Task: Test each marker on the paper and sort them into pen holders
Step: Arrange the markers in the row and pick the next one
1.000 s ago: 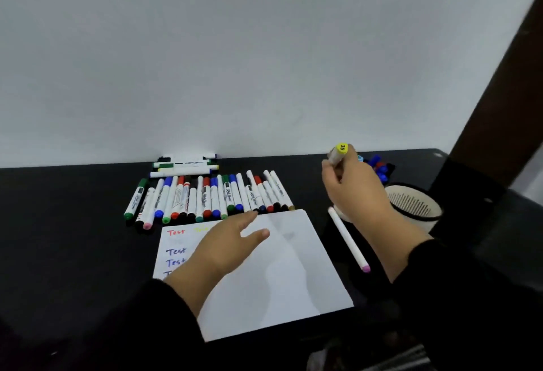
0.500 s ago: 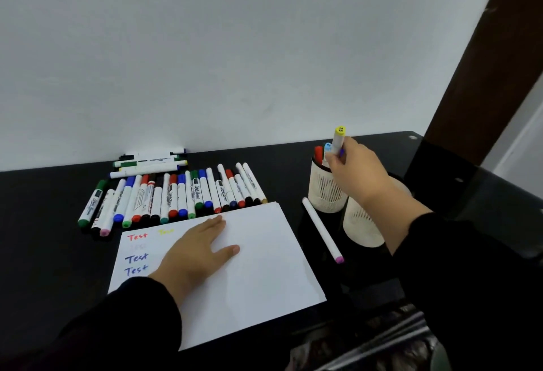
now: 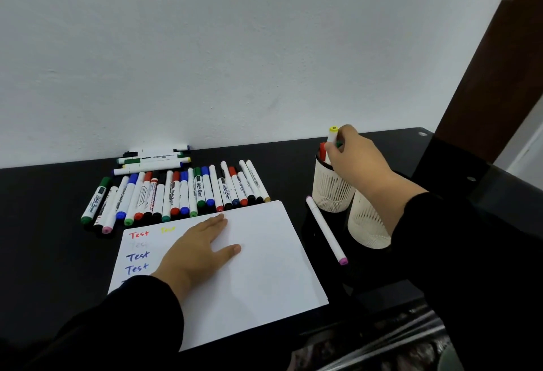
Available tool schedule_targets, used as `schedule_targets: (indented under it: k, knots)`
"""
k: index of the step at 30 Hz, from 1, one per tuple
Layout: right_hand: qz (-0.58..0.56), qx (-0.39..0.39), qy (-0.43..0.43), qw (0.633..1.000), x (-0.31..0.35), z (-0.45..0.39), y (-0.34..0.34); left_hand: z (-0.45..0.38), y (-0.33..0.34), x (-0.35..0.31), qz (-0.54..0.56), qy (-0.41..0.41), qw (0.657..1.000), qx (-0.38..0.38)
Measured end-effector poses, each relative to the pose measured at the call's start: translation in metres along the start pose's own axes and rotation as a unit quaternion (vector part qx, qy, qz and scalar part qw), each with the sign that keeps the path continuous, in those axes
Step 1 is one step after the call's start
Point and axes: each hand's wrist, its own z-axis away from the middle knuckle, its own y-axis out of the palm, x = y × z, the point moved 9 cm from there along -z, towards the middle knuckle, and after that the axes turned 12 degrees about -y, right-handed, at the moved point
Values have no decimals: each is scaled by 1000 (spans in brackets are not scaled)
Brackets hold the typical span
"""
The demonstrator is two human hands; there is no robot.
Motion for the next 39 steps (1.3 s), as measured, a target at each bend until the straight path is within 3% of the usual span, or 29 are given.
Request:
schedule_targets:
  k: [5,13,24,31,39]
  knots:
    - [-40,-23,-8,999,0,-1,-4,2,0,-1,-5,-4,1000,6]
    - [58,29,-39,997,9,4,1,1,-1,-2,-10,-10,1000,10]
    - [82,-9,-79,993,16,6,-4,4,-2,-3,-1,-6,1000,21]
    - [92,13,-169,981,61,10,2,0,-9,-10,10,-12,999,45]
    - [80,95,-242,962,132,-1,63,2,-50,14,91,-32,995,-19]
